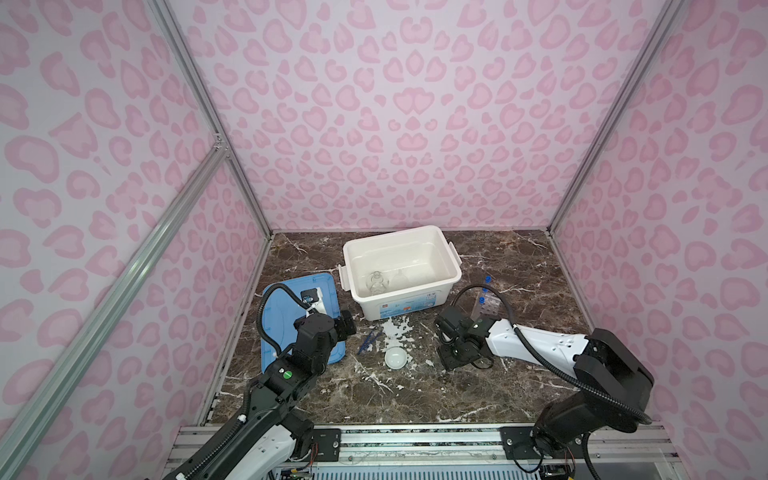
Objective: Organize the chemistry lab equipment
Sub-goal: 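Lower the right gripper over the white cup while the left arm draws back, then close the right gripper on the white cup and lift it toward the bin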
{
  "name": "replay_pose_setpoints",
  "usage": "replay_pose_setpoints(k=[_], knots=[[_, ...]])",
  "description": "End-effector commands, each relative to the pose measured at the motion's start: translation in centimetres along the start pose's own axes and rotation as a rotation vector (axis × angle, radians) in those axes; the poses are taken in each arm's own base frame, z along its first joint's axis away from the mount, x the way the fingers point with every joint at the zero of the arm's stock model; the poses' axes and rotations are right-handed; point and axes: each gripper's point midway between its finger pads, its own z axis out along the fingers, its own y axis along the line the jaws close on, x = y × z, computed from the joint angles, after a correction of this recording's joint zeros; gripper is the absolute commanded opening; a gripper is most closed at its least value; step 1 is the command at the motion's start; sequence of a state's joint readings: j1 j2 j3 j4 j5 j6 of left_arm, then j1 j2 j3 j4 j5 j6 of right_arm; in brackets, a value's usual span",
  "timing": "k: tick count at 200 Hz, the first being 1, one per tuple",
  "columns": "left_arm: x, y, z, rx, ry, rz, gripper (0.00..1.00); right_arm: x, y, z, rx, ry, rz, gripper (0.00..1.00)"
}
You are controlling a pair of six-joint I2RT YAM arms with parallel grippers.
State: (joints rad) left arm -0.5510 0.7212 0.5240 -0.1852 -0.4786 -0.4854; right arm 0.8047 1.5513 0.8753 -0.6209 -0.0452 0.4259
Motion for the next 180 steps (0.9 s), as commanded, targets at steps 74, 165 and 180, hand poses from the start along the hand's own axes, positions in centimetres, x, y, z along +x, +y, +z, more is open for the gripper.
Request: replay_pose_setpoints(k=[74,165,180], knots=[[0.2,0.1,-0.1,0.005,-0.003,-0.016,0.98,0.4,-0.2,0.1,0.022,0.015,-0.008,0.48],[0.8,0.3,-0.1,0.006,0.010,-0.016,0.98,-0.2,0.0,-0.6,0.023,-0.006,-0.010,0.34],[1.0,0.3,0.0,0.005,0.013,-0.016,0.98,-0.4,0.2,-0.8,0.020,-0.010,-0.010,0.33]])
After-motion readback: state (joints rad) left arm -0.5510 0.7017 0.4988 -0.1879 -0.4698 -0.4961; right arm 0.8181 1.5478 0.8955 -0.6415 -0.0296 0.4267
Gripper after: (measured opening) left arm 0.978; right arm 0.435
